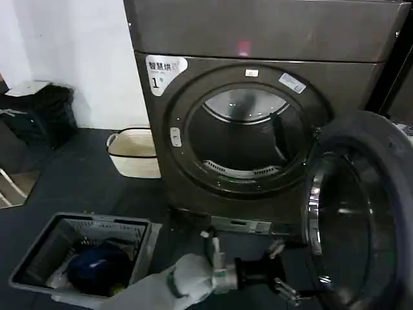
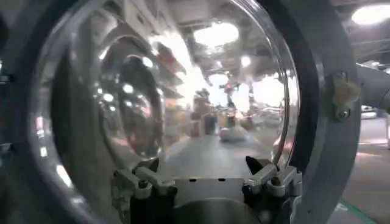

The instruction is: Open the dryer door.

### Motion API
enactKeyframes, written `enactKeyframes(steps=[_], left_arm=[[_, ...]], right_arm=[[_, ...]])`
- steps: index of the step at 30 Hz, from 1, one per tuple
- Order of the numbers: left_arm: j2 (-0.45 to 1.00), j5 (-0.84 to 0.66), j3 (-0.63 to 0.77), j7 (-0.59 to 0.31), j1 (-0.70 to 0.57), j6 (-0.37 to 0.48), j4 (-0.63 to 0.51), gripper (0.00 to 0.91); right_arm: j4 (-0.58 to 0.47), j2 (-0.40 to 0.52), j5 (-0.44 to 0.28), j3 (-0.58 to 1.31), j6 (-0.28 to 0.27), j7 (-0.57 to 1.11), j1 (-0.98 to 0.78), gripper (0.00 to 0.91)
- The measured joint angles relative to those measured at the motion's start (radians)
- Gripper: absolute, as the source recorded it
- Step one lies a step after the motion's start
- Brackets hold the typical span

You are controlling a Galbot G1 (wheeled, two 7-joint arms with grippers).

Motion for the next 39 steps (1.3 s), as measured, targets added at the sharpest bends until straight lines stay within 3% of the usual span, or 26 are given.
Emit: enactKeyframes(steps=[14, 39], left_arm=[[-0.154, -0.015, 0.182, 0.002, -0.197, -0.013, 0.141, 0.907], [-0.427, 0.015, 0.324, -0.004, -0.375, -0.054, 0.383, 0.907]], right_arm=[[0.034, 0.030, 0.005, 0.077, -0.012, 0.006, -0.071, 0.907], [0.046, 0.043, -0.024, 0.132, -0.018, 0.001, -0.109, 0.907]])
